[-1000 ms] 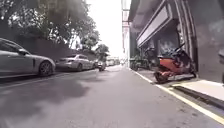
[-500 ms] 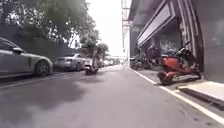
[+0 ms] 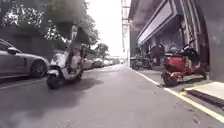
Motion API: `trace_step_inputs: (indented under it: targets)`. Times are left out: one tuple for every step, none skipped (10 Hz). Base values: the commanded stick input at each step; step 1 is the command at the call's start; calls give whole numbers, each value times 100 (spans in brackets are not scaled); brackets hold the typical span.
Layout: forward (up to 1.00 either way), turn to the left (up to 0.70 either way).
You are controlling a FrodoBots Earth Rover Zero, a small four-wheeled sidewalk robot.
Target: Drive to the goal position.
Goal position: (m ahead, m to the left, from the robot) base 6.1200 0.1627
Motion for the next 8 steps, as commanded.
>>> trace_step_inputs:
  targets:
    - [45, 0]
    - [45, 0]
    - [45, 0]
    - [45, 0]
    - [45, 0]
    - [45, 0]
    - [45, 0]
    - [45, 0]
